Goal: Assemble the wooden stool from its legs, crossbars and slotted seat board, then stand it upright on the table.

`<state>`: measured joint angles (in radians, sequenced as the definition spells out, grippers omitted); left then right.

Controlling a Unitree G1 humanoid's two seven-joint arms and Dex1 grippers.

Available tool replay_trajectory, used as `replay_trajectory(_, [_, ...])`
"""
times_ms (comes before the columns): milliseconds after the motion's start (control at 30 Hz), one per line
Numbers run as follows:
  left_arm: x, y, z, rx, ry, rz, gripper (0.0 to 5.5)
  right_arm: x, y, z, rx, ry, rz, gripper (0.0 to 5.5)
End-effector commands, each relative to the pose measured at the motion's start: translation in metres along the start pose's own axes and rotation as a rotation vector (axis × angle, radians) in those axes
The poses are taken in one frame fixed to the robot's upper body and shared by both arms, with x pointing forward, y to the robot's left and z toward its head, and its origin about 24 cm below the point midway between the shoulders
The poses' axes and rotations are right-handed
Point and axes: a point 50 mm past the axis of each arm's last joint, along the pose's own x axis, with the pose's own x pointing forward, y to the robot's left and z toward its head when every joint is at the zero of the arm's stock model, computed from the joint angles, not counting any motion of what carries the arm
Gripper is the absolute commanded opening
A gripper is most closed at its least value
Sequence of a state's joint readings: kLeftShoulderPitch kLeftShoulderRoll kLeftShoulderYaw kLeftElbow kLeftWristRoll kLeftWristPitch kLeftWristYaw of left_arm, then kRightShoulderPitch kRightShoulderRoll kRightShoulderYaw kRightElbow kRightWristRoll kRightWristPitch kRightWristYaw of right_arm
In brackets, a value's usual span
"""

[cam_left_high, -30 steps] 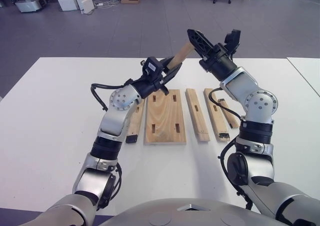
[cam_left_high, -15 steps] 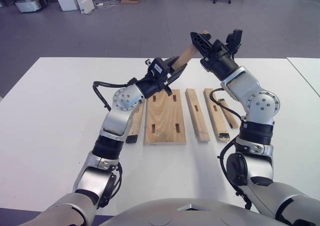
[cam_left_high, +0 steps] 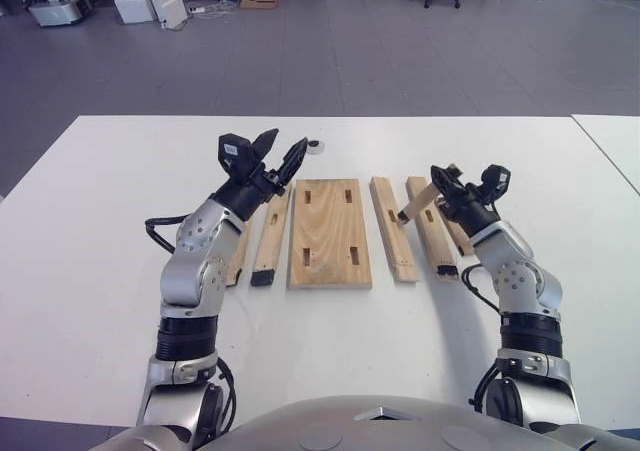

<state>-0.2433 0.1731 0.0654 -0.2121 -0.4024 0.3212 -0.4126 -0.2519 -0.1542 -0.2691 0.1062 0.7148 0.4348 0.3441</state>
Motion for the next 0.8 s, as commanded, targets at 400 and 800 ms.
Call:
replay_trajectory(400, [0.002,-0.005,-0.004,-0.057,-0.002,0.035,3.18,0.004,-0.006,-0.02,-0.108,0.016,-0.013,0.41])
replay_trajectory(800, [-0.001,-0.002,-0.01,-0.031,0.029,0.057,3.18,-0.035,-0.035,-0.065,-0.52,0.286,-0.007,0.41])
